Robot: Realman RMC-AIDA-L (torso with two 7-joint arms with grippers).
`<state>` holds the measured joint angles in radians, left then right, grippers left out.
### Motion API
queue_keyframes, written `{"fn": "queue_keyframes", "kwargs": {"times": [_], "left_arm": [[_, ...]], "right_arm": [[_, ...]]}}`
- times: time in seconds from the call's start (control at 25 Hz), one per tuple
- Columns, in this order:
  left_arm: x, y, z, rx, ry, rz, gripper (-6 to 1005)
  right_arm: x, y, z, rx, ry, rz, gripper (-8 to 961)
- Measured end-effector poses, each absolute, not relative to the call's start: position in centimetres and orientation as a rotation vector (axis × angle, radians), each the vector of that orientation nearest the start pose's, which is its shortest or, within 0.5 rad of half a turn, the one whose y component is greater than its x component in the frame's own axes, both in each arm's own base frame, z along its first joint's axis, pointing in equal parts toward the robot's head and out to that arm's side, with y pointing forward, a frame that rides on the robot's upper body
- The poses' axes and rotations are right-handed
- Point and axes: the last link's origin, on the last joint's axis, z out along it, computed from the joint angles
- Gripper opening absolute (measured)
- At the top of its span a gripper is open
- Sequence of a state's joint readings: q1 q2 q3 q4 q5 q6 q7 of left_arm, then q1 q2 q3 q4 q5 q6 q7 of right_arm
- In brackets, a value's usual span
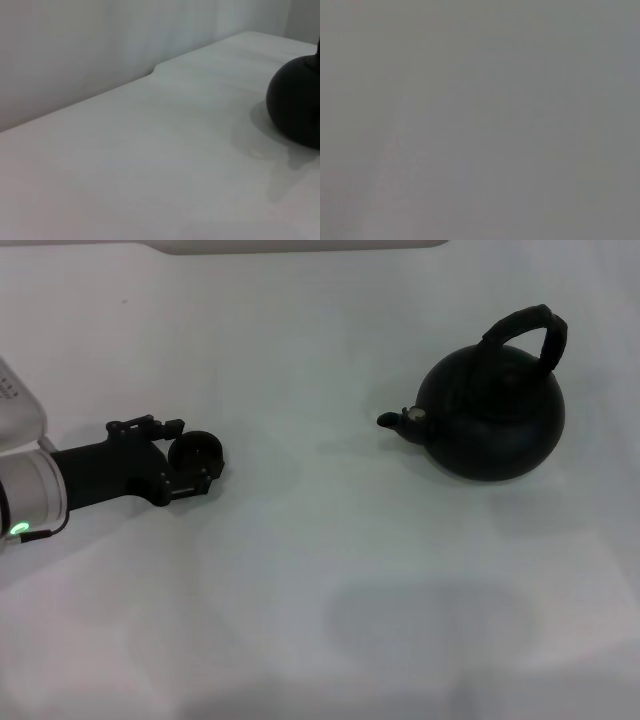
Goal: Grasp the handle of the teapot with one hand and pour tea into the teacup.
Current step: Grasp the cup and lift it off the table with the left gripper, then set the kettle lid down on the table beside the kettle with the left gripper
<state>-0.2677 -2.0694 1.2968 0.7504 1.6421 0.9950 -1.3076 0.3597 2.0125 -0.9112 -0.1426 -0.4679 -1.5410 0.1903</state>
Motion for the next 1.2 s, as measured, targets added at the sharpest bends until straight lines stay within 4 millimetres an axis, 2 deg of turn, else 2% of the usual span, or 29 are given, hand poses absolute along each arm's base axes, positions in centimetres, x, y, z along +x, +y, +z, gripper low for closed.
{"fn": "queue_keyframes", "kwargs": {"times": [0.52,0.76,1.2], "left_arm": [[-31.3,30.9,-4.3,-2.528,-0.631,-0.336,687],[-31.0,31.0,-4.1,-2.528,-0.609,-0.35,687],[-27.0,32.2,-3.1,-2.584,-0.312,-0.488,688]], "right_arm": [[34.1,30.4,8.9,-1.394,0.132,0.775,840],[34.2,30.4,8.9,-1.394,0.135,0.771,840],[34.2,30.3,8.4,-1.423,0.146,0.765,839]]}}
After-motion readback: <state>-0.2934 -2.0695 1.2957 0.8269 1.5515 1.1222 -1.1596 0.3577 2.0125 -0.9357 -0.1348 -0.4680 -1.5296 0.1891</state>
